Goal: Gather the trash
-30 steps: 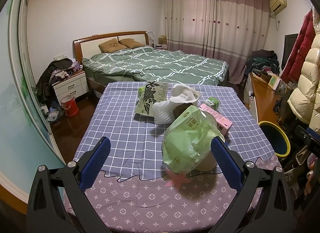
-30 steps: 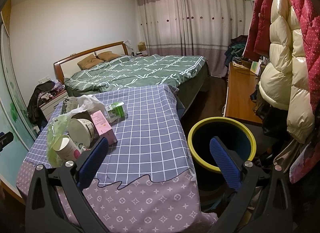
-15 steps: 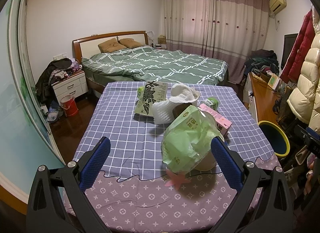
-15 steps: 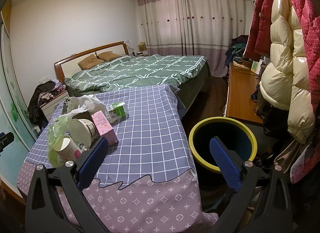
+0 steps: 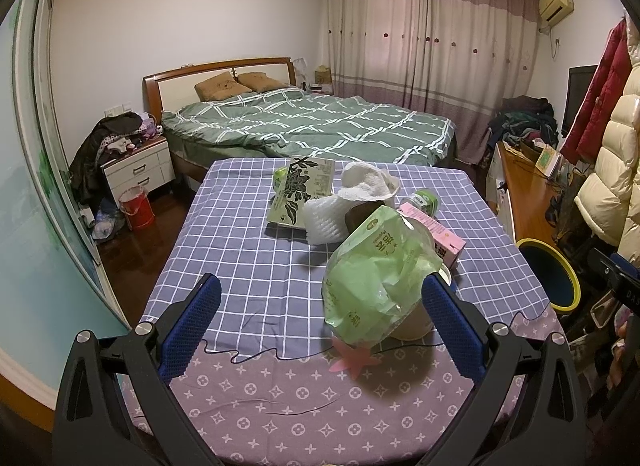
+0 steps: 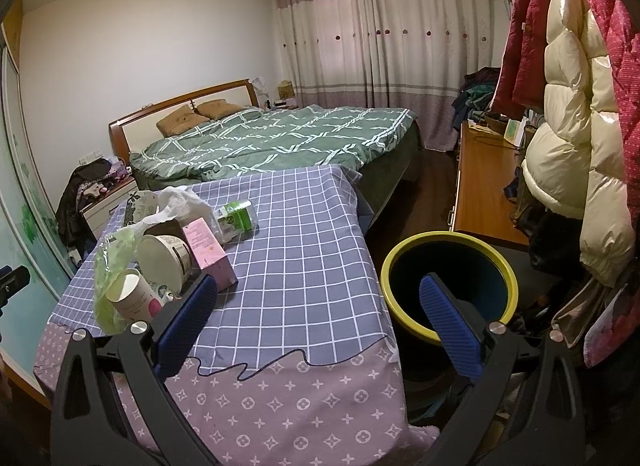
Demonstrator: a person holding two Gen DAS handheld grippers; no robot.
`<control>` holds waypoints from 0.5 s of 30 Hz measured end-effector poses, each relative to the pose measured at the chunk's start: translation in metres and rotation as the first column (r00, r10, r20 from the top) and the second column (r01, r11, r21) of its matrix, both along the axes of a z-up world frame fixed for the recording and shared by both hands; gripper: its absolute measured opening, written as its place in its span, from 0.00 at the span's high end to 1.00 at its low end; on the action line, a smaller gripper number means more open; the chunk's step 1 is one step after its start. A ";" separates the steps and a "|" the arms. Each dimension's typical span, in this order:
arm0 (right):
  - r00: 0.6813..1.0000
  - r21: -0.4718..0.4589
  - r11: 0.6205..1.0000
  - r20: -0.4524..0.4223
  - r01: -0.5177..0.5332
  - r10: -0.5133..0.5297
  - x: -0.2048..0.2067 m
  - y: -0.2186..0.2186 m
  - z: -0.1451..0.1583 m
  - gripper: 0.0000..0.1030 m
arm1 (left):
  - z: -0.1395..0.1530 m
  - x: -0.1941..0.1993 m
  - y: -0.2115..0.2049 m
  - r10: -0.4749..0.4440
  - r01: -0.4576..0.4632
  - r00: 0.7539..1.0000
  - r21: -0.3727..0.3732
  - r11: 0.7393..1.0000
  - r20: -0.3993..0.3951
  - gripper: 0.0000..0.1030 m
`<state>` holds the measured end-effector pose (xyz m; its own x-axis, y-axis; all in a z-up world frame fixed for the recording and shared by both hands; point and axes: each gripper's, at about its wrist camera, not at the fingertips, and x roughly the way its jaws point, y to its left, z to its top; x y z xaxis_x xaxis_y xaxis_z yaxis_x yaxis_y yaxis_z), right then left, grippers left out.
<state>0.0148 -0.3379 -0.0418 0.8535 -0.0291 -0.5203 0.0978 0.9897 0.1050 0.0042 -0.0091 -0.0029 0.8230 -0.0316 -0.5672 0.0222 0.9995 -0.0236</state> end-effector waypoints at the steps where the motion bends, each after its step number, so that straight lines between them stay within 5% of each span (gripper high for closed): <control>1: 1.000 0.000 1.000 -0.001 -0.001 0.001 0.001 0.001 0.000 0.06 | -0.001 0.001 0.000 0.000 0.000 1.000 0.000 1.000 -0.001 0.04; 15: 1.000 0.005 1.000 -0.014 -0.007 0.007 0.005 -0.003 -0.004 0.06 | -0.005 0.006 0.003 0.001 -0.001 1.000 -0.001 1.000 -0.010 0.04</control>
